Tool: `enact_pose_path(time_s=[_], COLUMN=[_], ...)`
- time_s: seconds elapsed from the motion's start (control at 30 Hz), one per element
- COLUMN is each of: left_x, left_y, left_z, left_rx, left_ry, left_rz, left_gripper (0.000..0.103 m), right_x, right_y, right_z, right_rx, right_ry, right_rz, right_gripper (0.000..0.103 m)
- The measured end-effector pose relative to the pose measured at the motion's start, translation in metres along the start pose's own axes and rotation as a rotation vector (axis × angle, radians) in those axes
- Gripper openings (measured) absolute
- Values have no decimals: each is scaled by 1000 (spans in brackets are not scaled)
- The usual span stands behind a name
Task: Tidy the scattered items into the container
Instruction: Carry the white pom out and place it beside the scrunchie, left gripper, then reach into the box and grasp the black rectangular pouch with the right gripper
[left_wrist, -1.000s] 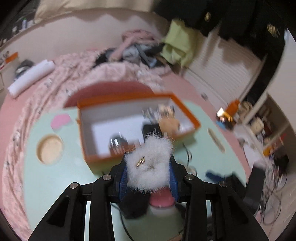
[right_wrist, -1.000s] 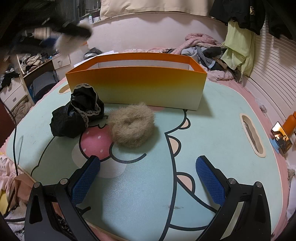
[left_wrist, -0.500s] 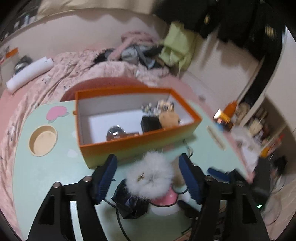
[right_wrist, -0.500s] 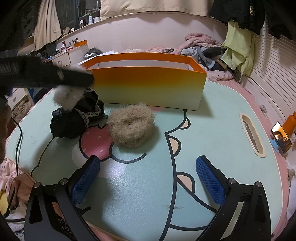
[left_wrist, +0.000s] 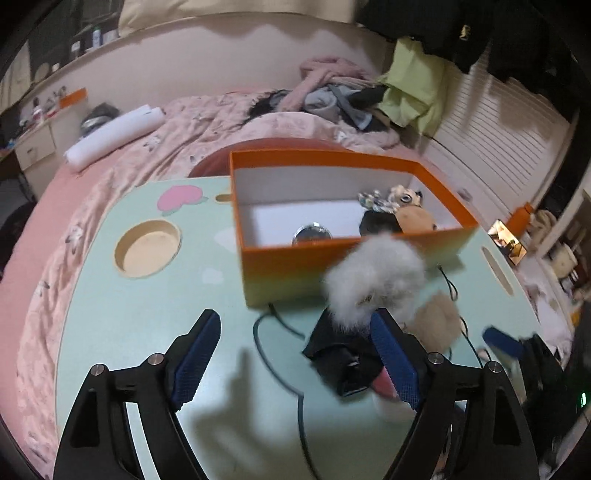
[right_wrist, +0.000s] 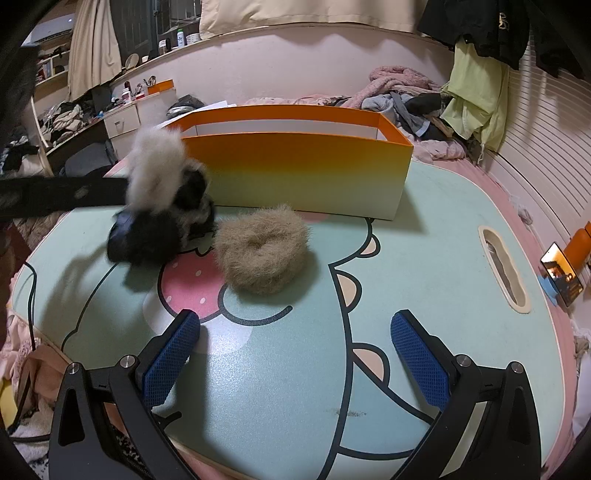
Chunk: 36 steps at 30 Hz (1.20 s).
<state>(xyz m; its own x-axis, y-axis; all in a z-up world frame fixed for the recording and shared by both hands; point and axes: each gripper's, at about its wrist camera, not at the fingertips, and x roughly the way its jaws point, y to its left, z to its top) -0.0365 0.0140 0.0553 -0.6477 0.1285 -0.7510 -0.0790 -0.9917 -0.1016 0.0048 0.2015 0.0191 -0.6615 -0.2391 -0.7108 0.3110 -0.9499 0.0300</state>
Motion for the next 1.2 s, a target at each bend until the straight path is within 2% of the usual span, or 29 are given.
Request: enact_pose_path(time_s=[0.13, 0.27, 0.4, 0.53, 0.73, 0.77, 0.9, 1.0, 1.2], left_x=[6, -7, -20, -28, -15, -8, 0, -1, -1], left_y=[-25, -42, -31, -12, -7, -8, -8, -5, -6], left_z=[6, -5, -10, -27, -70, -72, -74, -77, -78], left_rx=[90, 181, 171, 152, 167, 165, 131, 120, 120], left_ry=[1, -46, -92, -83, -46, -26, -33, -61, -67], left_rz=[-30, -69, 2, 54, 72, 73, 72, 74, 74], left_gripper=[83, 83, 83, 83, 92, 93, 103, 103, 103], right_x=[-1, -1, -1, -1, -1, -1, -2, -2, -6], right_y=[1, 1, 2, 1, 0, 1, -2, -4, -14], right_z=[0, -1, -1, -2, -2, -2, -3, -3, -1], right_rx=[0, 0, 0, 0, 0, 0, 2, 7, 34], right_ry=[-1, -2, -3, -3, -4, -4, -6, -5, -18], right_rz=[1, 1, 1, 1, 1, 1, -2, -9, -34], right_gripper=[103, 103, 103, 103, 103, 103, 103, 103, 103])
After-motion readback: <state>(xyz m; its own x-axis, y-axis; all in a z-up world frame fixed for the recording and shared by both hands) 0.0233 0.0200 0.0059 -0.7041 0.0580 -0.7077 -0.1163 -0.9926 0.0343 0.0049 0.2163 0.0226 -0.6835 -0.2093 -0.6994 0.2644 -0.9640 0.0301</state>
